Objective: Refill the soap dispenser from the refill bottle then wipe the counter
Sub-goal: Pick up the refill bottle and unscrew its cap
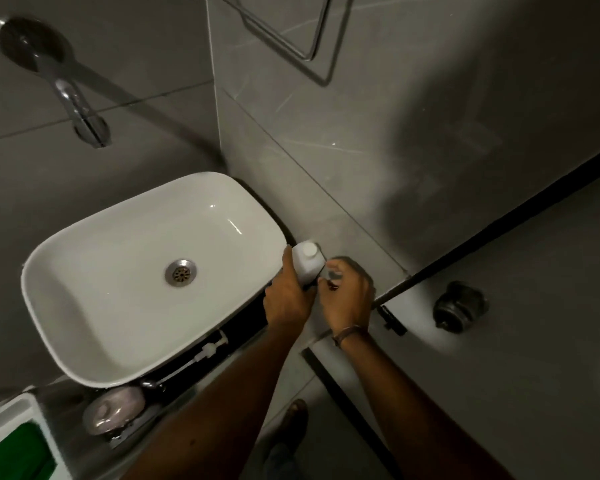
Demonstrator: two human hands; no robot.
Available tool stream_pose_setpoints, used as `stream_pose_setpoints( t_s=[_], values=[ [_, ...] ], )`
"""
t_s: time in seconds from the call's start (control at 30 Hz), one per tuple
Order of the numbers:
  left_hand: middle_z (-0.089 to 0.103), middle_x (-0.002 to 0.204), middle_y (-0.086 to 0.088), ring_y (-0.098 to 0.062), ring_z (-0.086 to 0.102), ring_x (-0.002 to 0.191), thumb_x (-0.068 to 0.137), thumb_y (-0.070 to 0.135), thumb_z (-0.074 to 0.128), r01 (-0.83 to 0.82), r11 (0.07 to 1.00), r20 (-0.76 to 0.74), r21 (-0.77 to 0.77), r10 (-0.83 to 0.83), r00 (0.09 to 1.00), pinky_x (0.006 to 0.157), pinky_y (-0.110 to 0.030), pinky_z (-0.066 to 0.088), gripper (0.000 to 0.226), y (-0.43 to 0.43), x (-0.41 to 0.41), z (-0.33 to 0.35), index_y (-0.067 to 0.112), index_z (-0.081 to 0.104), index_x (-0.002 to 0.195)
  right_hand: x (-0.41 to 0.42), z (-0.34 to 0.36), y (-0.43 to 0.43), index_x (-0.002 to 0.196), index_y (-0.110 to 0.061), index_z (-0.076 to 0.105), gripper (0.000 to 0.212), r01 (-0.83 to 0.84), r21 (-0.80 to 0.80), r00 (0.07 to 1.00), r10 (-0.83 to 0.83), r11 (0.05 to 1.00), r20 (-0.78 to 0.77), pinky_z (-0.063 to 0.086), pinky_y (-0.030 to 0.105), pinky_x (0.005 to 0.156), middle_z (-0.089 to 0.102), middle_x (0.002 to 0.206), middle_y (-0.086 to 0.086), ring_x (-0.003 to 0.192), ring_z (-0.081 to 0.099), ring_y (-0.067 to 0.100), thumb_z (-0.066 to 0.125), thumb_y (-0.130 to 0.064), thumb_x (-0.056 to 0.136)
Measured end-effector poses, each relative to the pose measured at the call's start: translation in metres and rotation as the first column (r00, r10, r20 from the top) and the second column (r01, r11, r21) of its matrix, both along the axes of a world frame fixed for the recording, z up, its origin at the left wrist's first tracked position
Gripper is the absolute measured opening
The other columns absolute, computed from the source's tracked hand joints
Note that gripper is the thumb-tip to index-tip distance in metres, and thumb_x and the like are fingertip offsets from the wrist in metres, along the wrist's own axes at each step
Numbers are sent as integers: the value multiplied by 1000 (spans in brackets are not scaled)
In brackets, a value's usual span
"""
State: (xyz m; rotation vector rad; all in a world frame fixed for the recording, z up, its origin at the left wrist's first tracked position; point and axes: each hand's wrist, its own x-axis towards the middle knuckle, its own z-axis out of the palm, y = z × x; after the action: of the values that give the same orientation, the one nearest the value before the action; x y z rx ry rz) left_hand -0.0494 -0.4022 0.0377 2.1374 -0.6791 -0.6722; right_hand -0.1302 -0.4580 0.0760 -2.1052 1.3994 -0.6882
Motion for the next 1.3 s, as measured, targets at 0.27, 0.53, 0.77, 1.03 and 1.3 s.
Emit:
stream_pose_setpoints(
  t_s=[0.27,0.53,0.77,1.03,1.3],
  values=[
    [75,115,-5,-30,72,105,84,51,80,-127,985,87,114,118,989,74,-32,47,56,-36,11,-8,31,58,132,4,9,-19,105,-25,72,25,-127,-22,990,126,992,-57,58,21,87,75,112,-7,104,70,12,79,-13,84],
    [67,116,-1,-15,63,101,68,58,76,-231,889,97,-395,291,952,79,-33,58,65,13,-23,15,14,73,116,2,68,-19,116,-26,72,44,-361,-32,904,341,932,-257,57,26,86,72,117,-3,104,67,14,81,-50,80],
    [77,119,10,-11,73,109,66,29,100,-201,768,-89,-608,185,979,91,-21,59,69,56,-20,52,20,70,129,15,150,7,111,-25,76,54,-484,17,756,428,875,-495,57,24,75,78,108,-1,89,69,15,72,-69,79],
    [65,103,49,19,64,98,66,52,89,-91,793,62,-602,160,985,81,1,47,60,103,-5,100,50,63,120,27,219,29,117,-20,74,37,-796,148,432,722,587,-540,56,29,90,73,116,3,106,68,22,81,-20,81],
    [78,93,6,-7,68,82,65,46,87,-106,806,115,-582,211,971,77,-13,53,54,126,-2,114,18,78,110,26,227,55,122,-18,69,37,-810,116,401,687,575,-606,57,34,92,72,117,7,105,68,26,75,-35,90]
  ],
)
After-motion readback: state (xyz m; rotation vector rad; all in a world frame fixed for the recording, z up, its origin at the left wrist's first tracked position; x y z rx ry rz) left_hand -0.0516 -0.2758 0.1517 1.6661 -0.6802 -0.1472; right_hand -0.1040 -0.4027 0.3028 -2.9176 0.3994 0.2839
